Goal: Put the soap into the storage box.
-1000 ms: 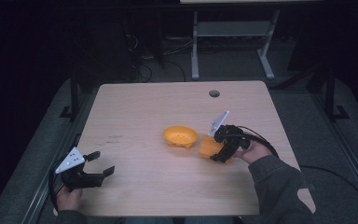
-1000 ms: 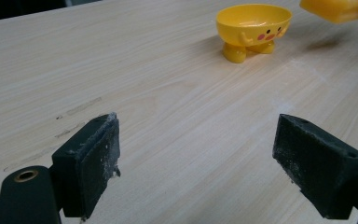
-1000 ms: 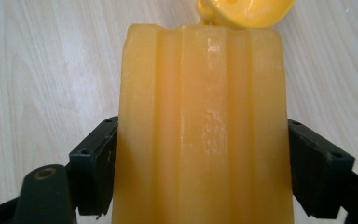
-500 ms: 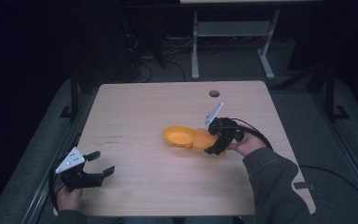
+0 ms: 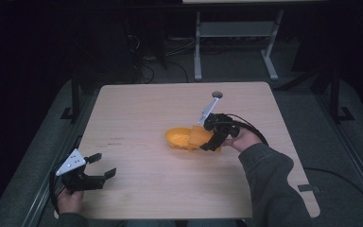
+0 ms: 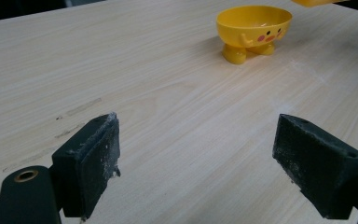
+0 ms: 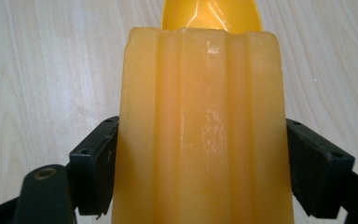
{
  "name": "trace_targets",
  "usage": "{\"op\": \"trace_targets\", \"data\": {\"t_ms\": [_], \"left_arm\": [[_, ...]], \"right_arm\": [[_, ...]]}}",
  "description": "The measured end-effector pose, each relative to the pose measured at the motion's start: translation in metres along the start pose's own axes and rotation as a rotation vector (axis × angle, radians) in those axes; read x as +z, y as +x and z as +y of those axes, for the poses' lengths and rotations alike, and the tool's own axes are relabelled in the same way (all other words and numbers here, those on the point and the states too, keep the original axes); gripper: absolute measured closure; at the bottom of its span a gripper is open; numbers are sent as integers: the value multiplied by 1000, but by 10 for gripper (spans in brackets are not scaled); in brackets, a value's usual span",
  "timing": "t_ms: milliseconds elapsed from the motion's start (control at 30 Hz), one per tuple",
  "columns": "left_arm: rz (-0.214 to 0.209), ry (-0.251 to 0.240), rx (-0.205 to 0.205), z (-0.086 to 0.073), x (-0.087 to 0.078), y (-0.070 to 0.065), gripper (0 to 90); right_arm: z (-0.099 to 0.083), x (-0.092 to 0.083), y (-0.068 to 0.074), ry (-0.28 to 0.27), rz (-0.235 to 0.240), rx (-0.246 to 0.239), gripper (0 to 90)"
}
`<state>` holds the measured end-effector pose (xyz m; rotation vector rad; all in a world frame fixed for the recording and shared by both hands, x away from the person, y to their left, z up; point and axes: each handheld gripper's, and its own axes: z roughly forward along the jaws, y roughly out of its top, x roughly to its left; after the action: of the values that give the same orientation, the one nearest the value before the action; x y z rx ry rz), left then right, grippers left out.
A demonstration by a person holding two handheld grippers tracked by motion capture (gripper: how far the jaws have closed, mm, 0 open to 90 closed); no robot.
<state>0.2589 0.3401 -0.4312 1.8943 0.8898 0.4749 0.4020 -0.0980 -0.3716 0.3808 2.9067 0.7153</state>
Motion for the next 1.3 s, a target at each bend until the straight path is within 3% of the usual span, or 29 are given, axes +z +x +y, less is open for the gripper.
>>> {"op": "trace_targets", "data": {"t_ms": [367,467,1100,1300], "left_arm": [[1,1,1,0,0,0,143],[0,1,1,0,0,1,143],[1,0,2,0,0,0,143],[-1,-2,1,0,1,1,143]], "right_arm": [[21,4,-9,-1,12,-26,205],[25,4,-12,-25,24,-24,205],[58,24,-20,11,46,-77,205],[62,27,-24,-9,57,-73,205]]}}
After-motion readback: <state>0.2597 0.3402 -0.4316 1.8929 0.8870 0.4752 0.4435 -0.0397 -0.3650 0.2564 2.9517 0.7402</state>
